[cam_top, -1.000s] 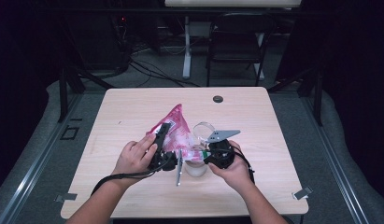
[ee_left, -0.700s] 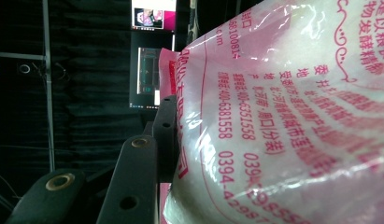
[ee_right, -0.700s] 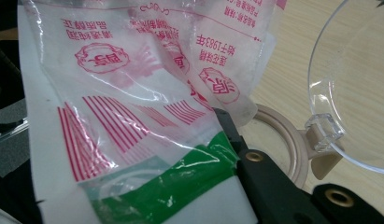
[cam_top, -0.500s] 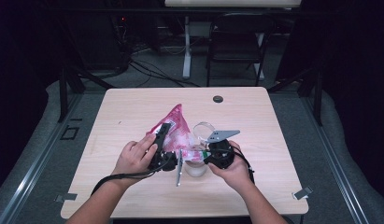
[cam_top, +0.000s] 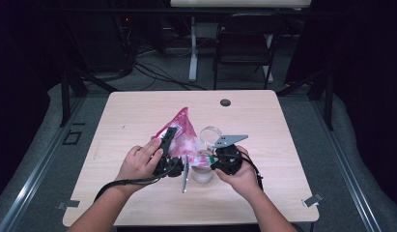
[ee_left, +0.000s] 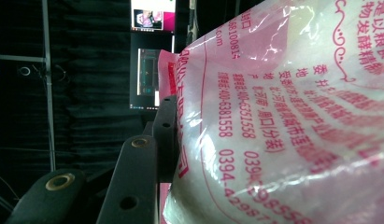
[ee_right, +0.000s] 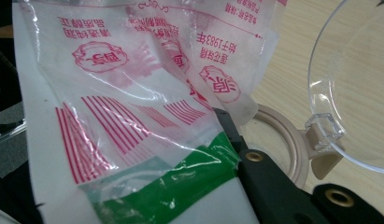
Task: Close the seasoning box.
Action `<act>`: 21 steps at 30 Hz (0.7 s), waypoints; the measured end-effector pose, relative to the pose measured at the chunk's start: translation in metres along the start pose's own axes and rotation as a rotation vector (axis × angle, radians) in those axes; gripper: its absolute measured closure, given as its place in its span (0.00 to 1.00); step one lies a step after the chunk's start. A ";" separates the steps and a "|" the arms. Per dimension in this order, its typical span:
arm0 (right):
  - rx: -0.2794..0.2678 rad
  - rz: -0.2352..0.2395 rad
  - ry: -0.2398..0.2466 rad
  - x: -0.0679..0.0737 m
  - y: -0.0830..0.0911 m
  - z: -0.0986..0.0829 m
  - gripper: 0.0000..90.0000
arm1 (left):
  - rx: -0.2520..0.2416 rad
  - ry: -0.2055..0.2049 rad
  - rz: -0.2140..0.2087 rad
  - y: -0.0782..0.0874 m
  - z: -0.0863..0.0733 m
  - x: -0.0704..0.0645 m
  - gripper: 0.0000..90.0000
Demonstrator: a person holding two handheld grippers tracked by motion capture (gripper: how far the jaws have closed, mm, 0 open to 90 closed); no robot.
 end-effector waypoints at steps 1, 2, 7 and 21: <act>0.000 0.000 0.001 0.000 0.000 0.000 1.00 | 0.009 -0.001 -0.006 0.001 0.000 0.000 0.72; 0.000 -0.001 0.001 0.000 0.000 0.000 1.00 | 0.009 -0.003 -0.005 0.001 0.000 0.000 0.72; 0.004 0.001 -0.003 0.000 0.000 -0.001 1.00 | 0.009 -0.007 -0.007 0.001 0.000 0.000 0.72; 0.002 0.002 -0.002 -0.001 0.000 -0.001 1.00 | 0.008 -0.012 -0.009 0.001 0.002 0.002 0.72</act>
Point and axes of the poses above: each handheld gripper's, and its own axes: y roughly backward along the jaws, z roughly out of its top, x roughly to its left, the point moved 6 cm from there along -y, roughly forward along the jaws, and after that the axes turned 1 degree about x, right-handed, at the moved point
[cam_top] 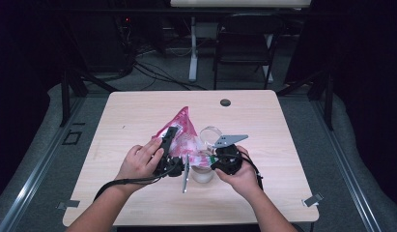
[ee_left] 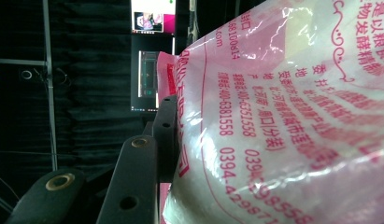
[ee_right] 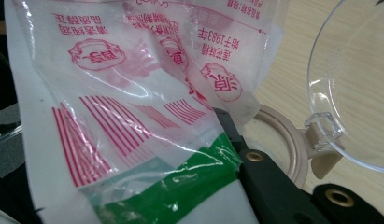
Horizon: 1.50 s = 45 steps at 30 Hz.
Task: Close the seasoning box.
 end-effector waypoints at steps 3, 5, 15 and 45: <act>0.003 -0.001 -0.004 0.000 0.000 0.000 1.00 | -0.013 -0.009 0.011 0.000 0.001 0.001 0.72; -0.002 -0.002 -0.004 0.000 0.000 0.000 1.00 | -0.013 -0.009 0.011 0.000 0.001 0.001 0.72; 0.005 -0.005 -0.002 0.000 -0.001 -0.001 1.00 | -0.009 -0.018 0.007 0.000 0.002 0.001 0.72; 0.023 -0.007 0.003 -0.001 -0.003 -0.003 1.00 | -0.008 -0.068 -0.028 -0.001 0.002 0.000 0.72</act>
Point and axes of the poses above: each handheld gripper's, and its own axes: y roughly backward along the jaws, z roughly out of its top, x roughly to its left, the point moved 6 cm from there along -y, roughly forward along the jaws, and after that the axes turned 1 degree about x, right-handed, at the moved point
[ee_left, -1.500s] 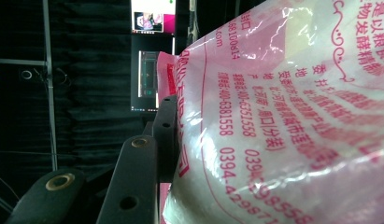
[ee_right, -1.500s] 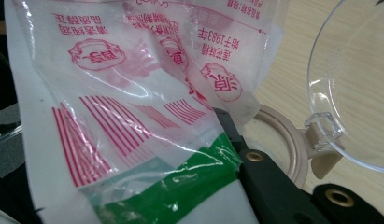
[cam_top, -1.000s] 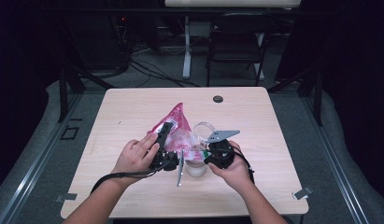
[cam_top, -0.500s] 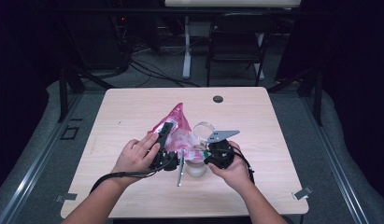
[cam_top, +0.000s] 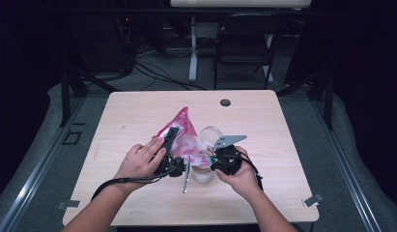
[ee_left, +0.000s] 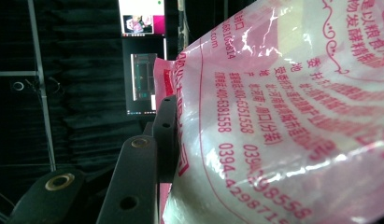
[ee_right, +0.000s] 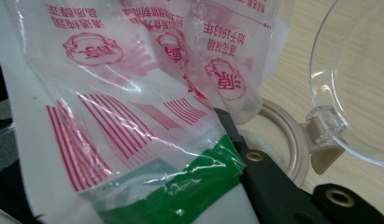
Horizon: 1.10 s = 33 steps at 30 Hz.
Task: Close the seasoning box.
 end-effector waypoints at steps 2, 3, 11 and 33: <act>-0.001 -0.001 -0.002 0.000 -0.001 0.000 1.00 | 0.004 -0.001 -0.014 0.000 -0.001 0.000 0.72; -0.001 -0.001 -0.002 0.000 -0.001 0.000 1.00 | 0.005 -0.003 -0.016 0.000 -0.001 0.000 0.72; 0.003 -0.002 -0.003 -0.001 -0.001 -0.001 1.00 | 0.005 -0.012 -0.021 0.000 0.000 0.000 0.72; 0.014 0.007 -0.010 -0.001 -0.003 -0.003 1.00 | 0.001 -0.003 -0.034 -0.001 0.001 0.000 0.71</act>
Point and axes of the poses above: each handheld gripper's, and its own axes: y roughly backward along the jaws, z roughly out of its top, x roughly to its left, the point moved 6 cm from there along -y, roughly forward along the jaws, and after that the axes turned 1 degree about x, right-handed, at the moved point
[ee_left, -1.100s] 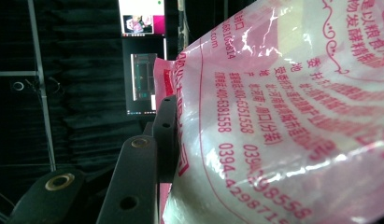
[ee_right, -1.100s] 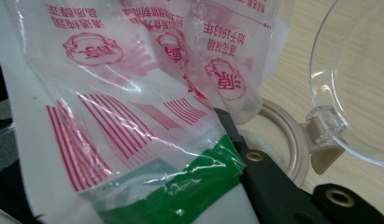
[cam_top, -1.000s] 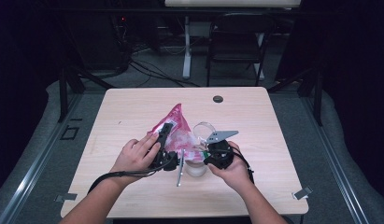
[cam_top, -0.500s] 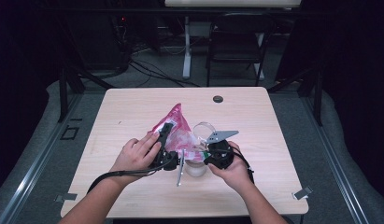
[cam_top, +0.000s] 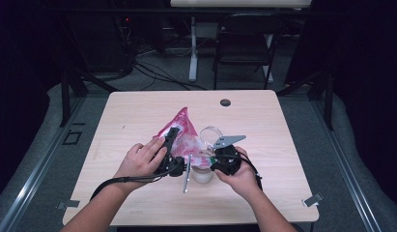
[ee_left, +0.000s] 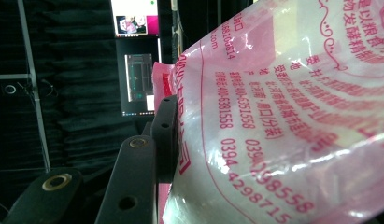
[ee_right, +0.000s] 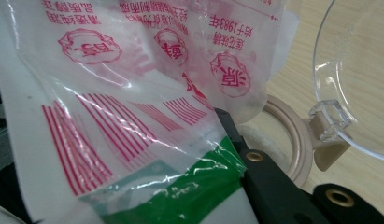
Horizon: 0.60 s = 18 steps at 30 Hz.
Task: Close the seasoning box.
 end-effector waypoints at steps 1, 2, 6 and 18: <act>0.000 -0.001 0.000 0.000 0.000 0.000 1.00 | -0.002 -0.011 0.006 0.000 0.000 0.001 0.71; 0.001 -0.001 0.000 0.000 0.000 0.000 1.00 | -0.002 -0.006 0.002 0.000 0.000 0.001 0.71; 0.004 0.001 0.000 0.000 -0.001 -0.001 1.00 | -0.006 -0.025 0.012 0.000 0.001 0.003 0.71; 0.001 -0.003 0.002 0.000 -0.001 -0.001 1.00 | 0.003 -0.018 0.004 0.001 0.001 0.004 0.71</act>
Point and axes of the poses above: each handheld gripper's, and its own axes: y roughly backward along the jaws, z roughly out of its top, x roughly to its left, the point moved 6 cm from there along -y, roughly forward along the jaws, and after that the axes turned 1 degree about x, right-handed, at the moved point
